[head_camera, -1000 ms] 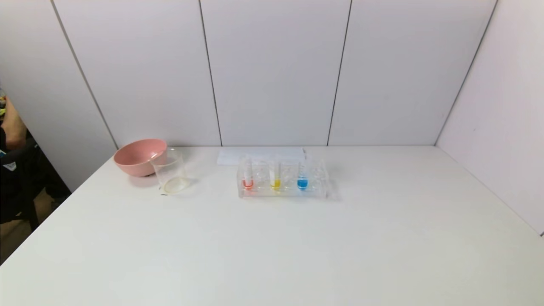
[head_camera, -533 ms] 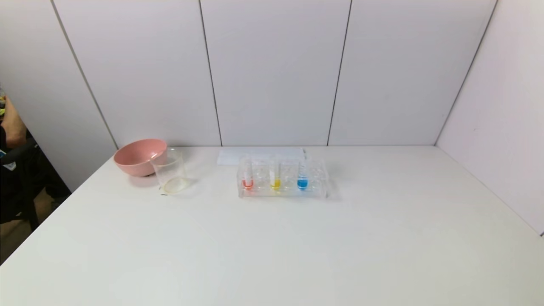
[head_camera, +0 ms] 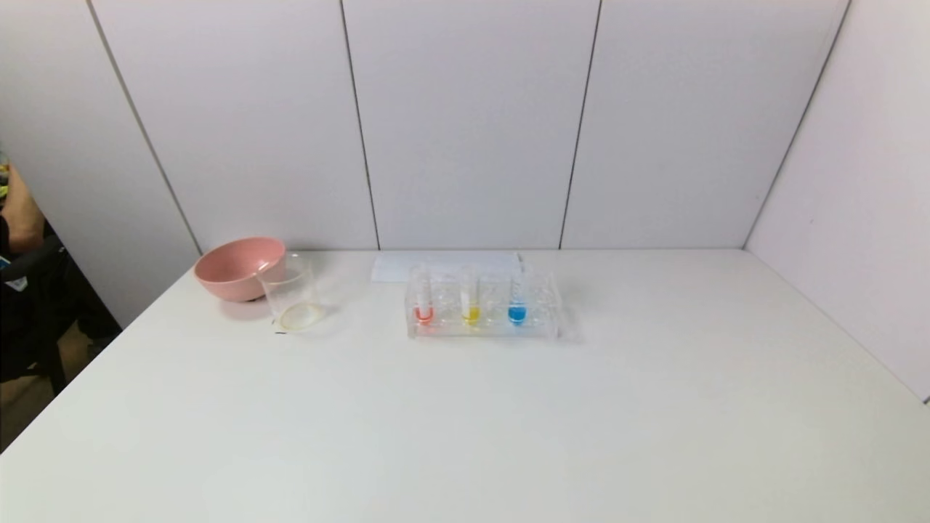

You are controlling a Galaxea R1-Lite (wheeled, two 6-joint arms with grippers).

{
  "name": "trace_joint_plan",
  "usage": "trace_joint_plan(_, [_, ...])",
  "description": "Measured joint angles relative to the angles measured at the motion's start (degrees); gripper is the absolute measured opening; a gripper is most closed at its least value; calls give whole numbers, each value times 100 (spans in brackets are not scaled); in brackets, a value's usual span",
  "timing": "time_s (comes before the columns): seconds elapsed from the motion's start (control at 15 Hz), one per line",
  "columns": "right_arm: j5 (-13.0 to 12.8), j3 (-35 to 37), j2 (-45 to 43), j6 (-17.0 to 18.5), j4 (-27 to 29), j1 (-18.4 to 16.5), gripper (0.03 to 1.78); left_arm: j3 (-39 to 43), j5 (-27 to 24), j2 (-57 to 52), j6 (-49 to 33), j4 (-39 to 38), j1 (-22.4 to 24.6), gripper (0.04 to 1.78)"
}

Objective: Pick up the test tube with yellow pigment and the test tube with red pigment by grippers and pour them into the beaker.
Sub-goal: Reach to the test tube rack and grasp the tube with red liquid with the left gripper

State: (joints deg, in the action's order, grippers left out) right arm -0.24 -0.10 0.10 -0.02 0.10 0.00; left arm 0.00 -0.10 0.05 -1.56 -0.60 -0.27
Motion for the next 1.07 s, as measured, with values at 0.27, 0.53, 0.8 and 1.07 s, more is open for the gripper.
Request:
trace_joint_plan(0.27, [0,0,0,-2,0,0,170,0,0,0,20,0,0,176])
trace_joint_plan(0.53, [2,0,0,-2,0,0,170,0,2,0,158,11,0,176])
trace_joint_plan(0.8, [2,0,0,0,0,0,170,-18,-45,0,293,7,-4,176])
trace_joint_plan(1.07, [2,0,0,0,0,0,170,-460,-199,0,235,167,-6,176])
